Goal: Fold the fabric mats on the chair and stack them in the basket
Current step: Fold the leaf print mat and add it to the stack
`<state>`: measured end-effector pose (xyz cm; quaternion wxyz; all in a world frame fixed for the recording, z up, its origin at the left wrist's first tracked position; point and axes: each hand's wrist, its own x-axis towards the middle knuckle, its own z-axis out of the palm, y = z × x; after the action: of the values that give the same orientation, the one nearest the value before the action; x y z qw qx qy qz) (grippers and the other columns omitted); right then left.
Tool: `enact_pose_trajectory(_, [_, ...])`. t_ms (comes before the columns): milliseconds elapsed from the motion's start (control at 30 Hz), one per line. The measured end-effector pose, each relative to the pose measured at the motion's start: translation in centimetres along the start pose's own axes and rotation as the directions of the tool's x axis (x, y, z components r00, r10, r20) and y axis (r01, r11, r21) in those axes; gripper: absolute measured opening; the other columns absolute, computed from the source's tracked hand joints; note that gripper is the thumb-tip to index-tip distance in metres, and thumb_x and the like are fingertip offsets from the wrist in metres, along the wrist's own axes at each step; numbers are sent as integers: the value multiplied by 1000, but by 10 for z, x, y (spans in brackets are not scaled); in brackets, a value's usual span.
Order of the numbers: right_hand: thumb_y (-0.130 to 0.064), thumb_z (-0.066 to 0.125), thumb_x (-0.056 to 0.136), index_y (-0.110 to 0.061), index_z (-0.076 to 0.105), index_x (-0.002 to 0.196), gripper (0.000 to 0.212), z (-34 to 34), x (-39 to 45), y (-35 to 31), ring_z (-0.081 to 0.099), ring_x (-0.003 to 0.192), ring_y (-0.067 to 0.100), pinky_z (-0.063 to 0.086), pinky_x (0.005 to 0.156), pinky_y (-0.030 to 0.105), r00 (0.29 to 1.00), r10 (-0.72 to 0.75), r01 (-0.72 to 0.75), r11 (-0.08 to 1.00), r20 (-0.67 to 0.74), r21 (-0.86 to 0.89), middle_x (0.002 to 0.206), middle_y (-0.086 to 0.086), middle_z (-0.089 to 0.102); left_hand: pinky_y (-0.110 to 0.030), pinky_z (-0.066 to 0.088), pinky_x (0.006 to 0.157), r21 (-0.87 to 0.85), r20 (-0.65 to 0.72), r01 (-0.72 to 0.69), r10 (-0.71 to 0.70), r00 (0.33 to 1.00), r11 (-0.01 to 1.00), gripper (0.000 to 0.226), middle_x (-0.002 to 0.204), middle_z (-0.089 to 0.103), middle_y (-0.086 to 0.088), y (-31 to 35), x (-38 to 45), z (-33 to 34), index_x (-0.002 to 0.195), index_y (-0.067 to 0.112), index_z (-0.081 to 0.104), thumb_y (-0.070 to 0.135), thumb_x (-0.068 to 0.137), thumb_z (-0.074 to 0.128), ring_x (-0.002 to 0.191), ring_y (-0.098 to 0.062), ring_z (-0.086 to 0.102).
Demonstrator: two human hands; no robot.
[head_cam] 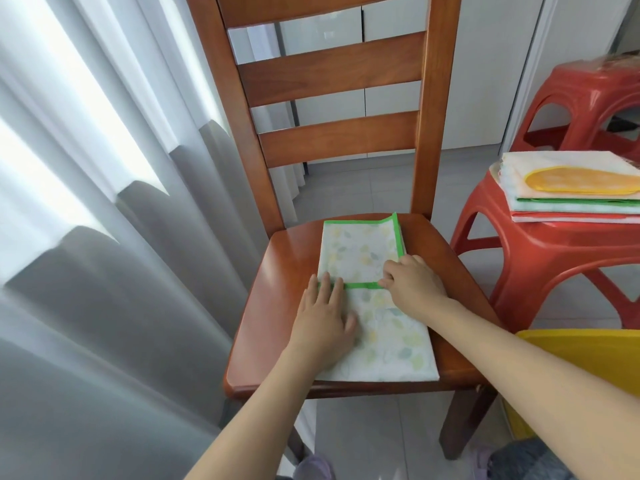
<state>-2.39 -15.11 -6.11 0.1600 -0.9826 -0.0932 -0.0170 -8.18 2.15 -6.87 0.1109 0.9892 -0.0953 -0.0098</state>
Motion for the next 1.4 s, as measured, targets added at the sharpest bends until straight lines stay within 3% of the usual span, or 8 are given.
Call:
enact_pose_trajectory(200, [-28,35,99,-9,49,104,24,3,-8,-6,49,101,23,33,70,30,999,-41,39,998,-29,-55,110,4,48,-37,-10,118,24,100,60,-62,993,998,71,158,-17,-7,0,0,5,151,14,-6,51,97,20,144,-21,-23])
enact_pose_trajectory(400, [-12,43,94,-13,35,138,45,11,-28,-19,23,136,20,12,114,28,971,-224,221,974,-79,-45,143,0,33,-38,-8,119,47,87,71,-75,993,996,77,159,-12,-10,1,3,13,151,12,-5,55,90,10,146,-23,-15])
enact_pose_trajectory(633, [-9,40,96,-8,37,138,42,12,-38,-13,29,130,22,22,109,26,994,82,-58,950,-67,308,141,6,37,-40,-7,118,-29,-15,162,-162,987,986,68,160,-5,-12,12,1,17,152,10,6,47,95,13,147,-23,-8])
enact_pose_trajectory(800, [-8,47,93,-6,43,134,41,10,-29,-12,47,116,26,37,99,28,964,245,-171,873,-107,457,130,11,39,-37,44,93,-23,-337,38,-44,940,999,49,126,55,-13,14,10,11,97,4,66,29,88,25,110,-30,51])
enact_pose_trajectory(933, [-14,53,92,-4,54,122,31,2,-8,-5,54,101,28,43,88,30,928,350,-257,846,-124,467,120,16,47,-27,36,62,-287,-243,171,-244,939,943,19,111,42,-12,13,27,0,97,1,51,15,95,40,75,-22,46])
enact_pose_trajectory(1067, [-14,53,92,1,63,101,20,-5,14,3,67,88,30,55,56,30,911,410,-338,796,-37,502,101,15,61,-33,40,65,-437,-171,337,-445,879,834,18,117,37,-14,8,48,-11,111,3,44,13,96,43,72,-26,46])
enact_pose_trajectory(1167, [-16,55,92,0,59,105,22,-5,23,6,63,50,17,37,31,17,881,473,-420,764,17,489,98,9,62,-37,51,71,-524,-107,430,-557,824,736,22,115,43,-12,-5,65,-10,111,4,46,17,94,49,79,-26,49])
enact_pose_trajectory(1400, [-18,62,88,-3,67,82,17,-3,33,11,61,45,19,45,41,21,849,523,-482,705,78,521,64,8,64,-39,54,68,-646,-38,475,-646,762,598,15,79,65,-6,-19,75,-7,72,10,59,20,83,64,79,-30,63])
